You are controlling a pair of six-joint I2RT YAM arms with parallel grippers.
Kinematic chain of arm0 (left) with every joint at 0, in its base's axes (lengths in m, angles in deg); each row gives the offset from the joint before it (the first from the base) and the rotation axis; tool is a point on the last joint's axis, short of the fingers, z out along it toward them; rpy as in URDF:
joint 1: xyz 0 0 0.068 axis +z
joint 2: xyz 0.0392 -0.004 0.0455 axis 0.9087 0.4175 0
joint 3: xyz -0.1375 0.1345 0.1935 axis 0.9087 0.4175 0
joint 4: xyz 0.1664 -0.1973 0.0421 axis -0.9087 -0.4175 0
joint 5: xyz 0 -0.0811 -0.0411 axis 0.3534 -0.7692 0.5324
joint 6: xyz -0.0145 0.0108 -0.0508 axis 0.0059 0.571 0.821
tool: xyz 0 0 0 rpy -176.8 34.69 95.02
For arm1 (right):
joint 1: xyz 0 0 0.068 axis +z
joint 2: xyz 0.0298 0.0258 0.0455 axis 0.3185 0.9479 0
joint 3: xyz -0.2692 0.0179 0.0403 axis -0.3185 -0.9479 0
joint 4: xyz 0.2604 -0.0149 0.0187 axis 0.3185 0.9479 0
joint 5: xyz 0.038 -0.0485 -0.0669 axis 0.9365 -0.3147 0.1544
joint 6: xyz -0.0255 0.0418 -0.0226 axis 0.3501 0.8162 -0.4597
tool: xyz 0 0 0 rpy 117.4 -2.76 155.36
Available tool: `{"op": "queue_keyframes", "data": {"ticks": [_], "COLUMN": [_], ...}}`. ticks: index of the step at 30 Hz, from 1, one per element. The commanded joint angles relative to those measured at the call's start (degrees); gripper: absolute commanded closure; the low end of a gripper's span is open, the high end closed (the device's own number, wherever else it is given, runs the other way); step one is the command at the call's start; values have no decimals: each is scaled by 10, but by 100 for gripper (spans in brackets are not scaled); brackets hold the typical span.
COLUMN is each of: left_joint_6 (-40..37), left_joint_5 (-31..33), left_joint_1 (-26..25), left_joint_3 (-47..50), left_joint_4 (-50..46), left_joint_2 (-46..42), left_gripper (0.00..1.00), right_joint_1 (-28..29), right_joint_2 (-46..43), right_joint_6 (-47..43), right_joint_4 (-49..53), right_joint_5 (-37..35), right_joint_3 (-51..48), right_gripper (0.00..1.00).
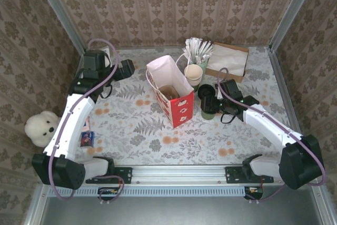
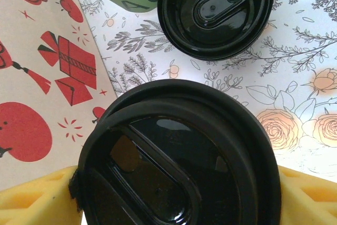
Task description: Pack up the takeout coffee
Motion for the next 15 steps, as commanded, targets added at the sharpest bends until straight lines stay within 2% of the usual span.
{"op": "queue_keyframes", "data": {"ticks": [1,7,15], "left_joint_6": [14,8,4], "left_joint_5": [22,40,26], "left_joint_1": [2,3,3], "left_joint_3": [20,28,9], "left_joint_4": [39,43,8], "left_joint_2": [-21,-28,-8], "left_gripper": [0,0,0], "right_joint_1": [4,4,4], "right_joint_2": [-15,-28,-35], "right_joint_6": [4,-10,1], "right_joint_4": [-11,-11,26], "right_joint_5": [-25,-14,-2], "right_joint_3": [-21,-37,-9], "right_gripper": [20,14,7]}}
